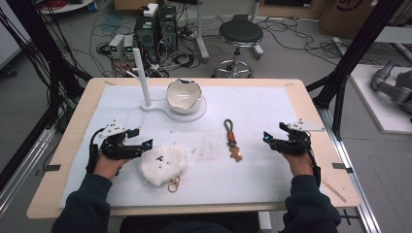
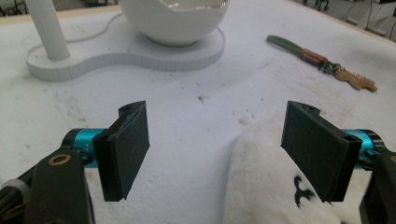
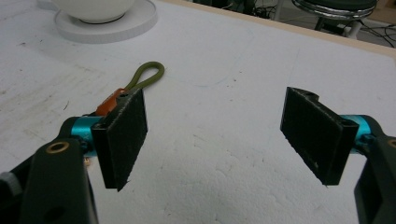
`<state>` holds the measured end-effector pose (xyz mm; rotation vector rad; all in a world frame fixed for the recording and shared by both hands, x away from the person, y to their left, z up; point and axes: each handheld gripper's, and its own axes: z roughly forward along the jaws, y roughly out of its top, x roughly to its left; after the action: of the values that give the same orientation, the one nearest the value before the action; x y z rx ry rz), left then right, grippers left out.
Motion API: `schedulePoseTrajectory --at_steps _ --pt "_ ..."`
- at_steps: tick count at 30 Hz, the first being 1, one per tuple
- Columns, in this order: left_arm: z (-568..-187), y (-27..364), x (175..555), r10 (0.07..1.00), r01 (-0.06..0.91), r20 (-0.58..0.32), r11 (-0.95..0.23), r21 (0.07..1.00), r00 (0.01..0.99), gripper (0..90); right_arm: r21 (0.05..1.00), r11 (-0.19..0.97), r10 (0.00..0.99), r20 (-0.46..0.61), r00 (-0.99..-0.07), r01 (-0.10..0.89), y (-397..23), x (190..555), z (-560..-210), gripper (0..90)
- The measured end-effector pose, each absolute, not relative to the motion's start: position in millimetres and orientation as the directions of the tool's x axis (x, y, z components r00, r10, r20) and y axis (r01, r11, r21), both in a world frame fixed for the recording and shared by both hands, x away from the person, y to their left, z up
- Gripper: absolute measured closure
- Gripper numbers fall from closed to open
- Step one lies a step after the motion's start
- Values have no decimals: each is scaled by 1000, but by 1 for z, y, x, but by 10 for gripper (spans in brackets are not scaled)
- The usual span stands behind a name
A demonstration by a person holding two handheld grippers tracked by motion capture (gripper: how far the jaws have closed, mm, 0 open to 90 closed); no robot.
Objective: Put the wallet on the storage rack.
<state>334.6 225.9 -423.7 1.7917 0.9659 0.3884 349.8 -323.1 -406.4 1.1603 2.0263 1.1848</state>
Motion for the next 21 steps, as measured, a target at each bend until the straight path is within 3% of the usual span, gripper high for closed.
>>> schedulePoseTrajectory --at_steps 6,18,21 --pt "-428 222 336 720 477 -205 -196 856 663 224 875 260 862 -20 -506 409 -319 348 -406 232" --pt "-445 207 339 668 565 -227 -345 749 709 389 865 266 861 -15 -508 425 -320 350 -409 235" --pt "-446 207 339 645 566 -246 -351 746 724 488 863 274 857 -19 -515 424 -318 350 -410 236"
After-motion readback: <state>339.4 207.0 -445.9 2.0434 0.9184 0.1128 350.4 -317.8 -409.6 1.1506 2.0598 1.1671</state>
